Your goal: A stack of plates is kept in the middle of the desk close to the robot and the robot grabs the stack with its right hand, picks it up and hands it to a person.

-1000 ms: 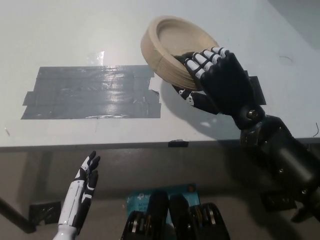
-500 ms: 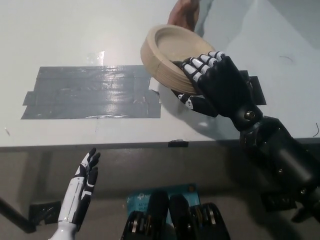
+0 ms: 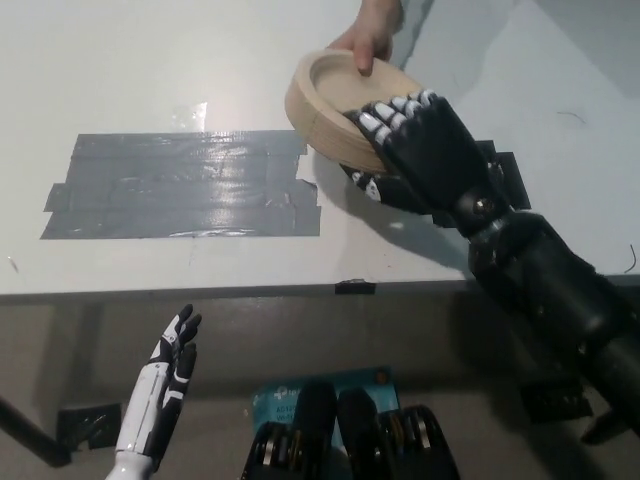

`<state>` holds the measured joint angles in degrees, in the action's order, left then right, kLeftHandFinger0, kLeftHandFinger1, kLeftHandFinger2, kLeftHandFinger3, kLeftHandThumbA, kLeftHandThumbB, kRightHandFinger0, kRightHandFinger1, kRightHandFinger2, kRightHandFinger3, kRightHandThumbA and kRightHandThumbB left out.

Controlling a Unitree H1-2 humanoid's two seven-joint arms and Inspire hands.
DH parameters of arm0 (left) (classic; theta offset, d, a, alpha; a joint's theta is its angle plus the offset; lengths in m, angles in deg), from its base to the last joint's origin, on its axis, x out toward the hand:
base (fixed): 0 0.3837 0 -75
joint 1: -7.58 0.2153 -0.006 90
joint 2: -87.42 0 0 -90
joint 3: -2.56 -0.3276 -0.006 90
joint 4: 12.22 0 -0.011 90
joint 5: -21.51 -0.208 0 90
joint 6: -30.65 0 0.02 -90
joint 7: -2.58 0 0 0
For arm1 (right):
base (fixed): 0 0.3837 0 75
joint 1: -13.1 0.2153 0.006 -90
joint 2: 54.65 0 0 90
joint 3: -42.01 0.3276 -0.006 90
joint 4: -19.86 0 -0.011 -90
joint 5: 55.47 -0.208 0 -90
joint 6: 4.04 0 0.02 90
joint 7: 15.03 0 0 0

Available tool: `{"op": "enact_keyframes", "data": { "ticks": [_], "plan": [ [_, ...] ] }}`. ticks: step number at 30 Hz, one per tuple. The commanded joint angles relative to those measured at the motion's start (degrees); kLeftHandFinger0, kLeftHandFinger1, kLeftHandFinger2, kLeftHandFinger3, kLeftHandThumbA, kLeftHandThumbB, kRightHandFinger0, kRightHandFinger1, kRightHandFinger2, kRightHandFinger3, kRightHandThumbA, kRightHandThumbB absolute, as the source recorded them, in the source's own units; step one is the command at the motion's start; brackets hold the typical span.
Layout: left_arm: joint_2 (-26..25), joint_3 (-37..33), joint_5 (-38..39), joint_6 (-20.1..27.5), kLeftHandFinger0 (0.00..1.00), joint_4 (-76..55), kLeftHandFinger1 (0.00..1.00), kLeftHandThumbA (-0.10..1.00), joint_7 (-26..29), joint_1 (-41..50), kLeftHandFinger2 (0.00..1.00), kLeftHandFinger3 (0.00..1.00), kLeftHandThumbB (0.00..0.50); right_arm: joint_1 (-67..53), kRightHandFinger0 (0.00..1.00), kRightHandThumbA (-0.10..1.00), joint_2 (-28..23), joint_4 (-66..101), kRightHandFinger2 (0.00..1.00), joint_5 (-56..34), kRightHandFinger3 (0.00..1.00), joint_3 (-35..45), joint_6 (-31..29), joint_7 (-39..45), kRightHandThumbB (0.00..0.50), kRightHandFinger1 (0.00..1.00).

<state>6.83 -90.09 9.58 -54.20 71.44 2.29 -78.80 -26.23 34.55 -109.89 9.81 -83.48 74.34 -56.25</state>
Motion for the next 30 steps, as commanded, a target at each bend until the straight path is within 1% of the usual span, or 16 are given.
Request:
{"op": "enact_keyframes", "data": {
  "ticks": [1,2,3,4,5,6,7,8,9,10,11,13,16,26,29,30],
  "plan": [
    [-0.5,-0.3,-0.3,0.6,1.0,-1.5,1.0,1.0,-0.3,-0.7,1.0,1.0,0.0,9.2,0.0,-0.1,1.7,-7.0,0.52,-0.7,0.14,0.6,-1.1,-4.2,0.323,0.0],
    [-0.5,-0.3,-0.3,0.6,1.0,-1.5,1.0,1.0,-0.3,-0.8,1.0,1.0,0.0,9.5,0.0,-0.1,1.8,-7.6,0.53,-0.8,0.14,0.5,-0.9,-4.2,0.323,0.0],
    [-0.5,-0.3,-0.4,0.6,1.0,-1.5,1.0,1.0,-0.3,-0.9,1.0,1.0,0.0,9.7,0.0,-0.1,1.9,-7.9,0.58,-1.0,0.23,0.7,-0.1,-2.7,0.307,0.05],
    [-0.6,-0.3,-0.4,0.6,1.0,-1.5,1.0,1.0,-0.3,-1.0,1.0,1.0,0.0,9.9,0.0,-0.1,2.1,-8.1,0.58,-1.2,0.23,0.8,0.4,-1.6,0.307,0.05],
    [-0.7,-0.3,-0.5,0.5,1.0,-1.5,1.0,1.0,-0.3,-1.4,1.0,1.0,0.0,10.1,0.33,0.28,2.6,-8.8,0.84,-3.3,0.72,1.9,1.2,2.3,0.388,0.45],
    [-0.8,-0.3,-0.5,0.3,1.0,-1.6,1.0,1.0,-0.4,-1.6,1.0,1.0,0.0,9.9,0.8,0.45,2.6,-8.2,1.0,-4.6,1.0,2.5,1.8,6.1,0.407,0.92],
    [-0.8,-0.3,-0.4,0.0,1.0,-1.7,1.0,1.0,-0.5,-1.8,1.0,1.0,0.0,9.6,1.0,0.52,2.6,-7.4,1.0,-5.9,1.0,3.0,2.5,10.3,0.455,1.0],
    [-0.8,-0.3,-0.2,-0.2,1.0,-1.8,1.0,1.0,-0.6,-2.0,1.0,1.0,0.0,9.4,1.0,0.57,2.5,-6.6,1.0,-6.5,1.0,3.3,3.0,12.6,0.491,1.0],
    [-0.8,-0.3,0.0,-0.4,1.0,-1.8,1.0,1.0,-0.7,-2.2,1.0,1.0,0.0,8.8,1.0,0.64,2.3,-4.9,1.0,-7.6,1.0,3.8,4.0,17.0,0.5,1.0],
    [-0.8,-0.3,0.0,-0.4,1.0,-1.8,1.0,1.0,-0.7,-2.3,1.0,1.0,0.0,8.7,1.0,0.64,2.3,-4.4,1.0,-7.9,1.0,4.0,4.2,18.2,0.5,1.0],
    [-0.9,-0.3,-0.2,-0.6,1.0,-1.7,1.0,1.0,-0.7,-2.4,1.0,1.0,0.011,8.2,1.0,0.71,2.1,-3.4,1.0,-8.1,1.0,4.1,4.6,19.7,0.5,1.0],
    [-1.1,-0.3,-0.4,-0.6,1.0,-1.6,1.0,1.0,-0.7,-2.7,1.0,1.0,0.001,7.6,1.0,0.71,2.1,-2.3,1.0,-8.5,1.0,4.6,5.2,21.2,0.5,1.0],
    [-1.2,-0.4,-0.3,-0.5,1.0,-1.6,1.0,1.0,-0.8,-2.9,1.0,1.0,0.0,5.8,1.0,0.79,1.4,1.6,1.0,-8.4,1.0,5.1,7.4,25.2,0.5,1.0],
    [-1.5,-0.6,-0.9,-1.1,1.0,-1.7,1.0,1.0,-1.1,-3.0,1.0,1.0,0.0,-0.5,1.0,0.81,-1.7,15.0,1.0,-7.4,1.0,7.5,9.3,28.5,0.5,1.0],
    [-1.4,-0.8,-1.0,-2.1,1.0,-2.2,1.0,1.0,-1.5,-2.8,1.0,1.0,0.0,-6.1,1.0,0.82,-3.2,27.3,1.0,-8.4,1.0,10.1,10.0,30.9,0.5,1.0],
    [-1.3,-0.7,-0.8,-1.8,1.0,-2.0,1.0,1.0,-1.5,-2.9,1.0,1.0,0.0,-7.5,1.0,0.85,-3.4,30.5,1.0,-8.6,1.0,10.7,10.3,31.9,0.5,1.0]
  ]
}}
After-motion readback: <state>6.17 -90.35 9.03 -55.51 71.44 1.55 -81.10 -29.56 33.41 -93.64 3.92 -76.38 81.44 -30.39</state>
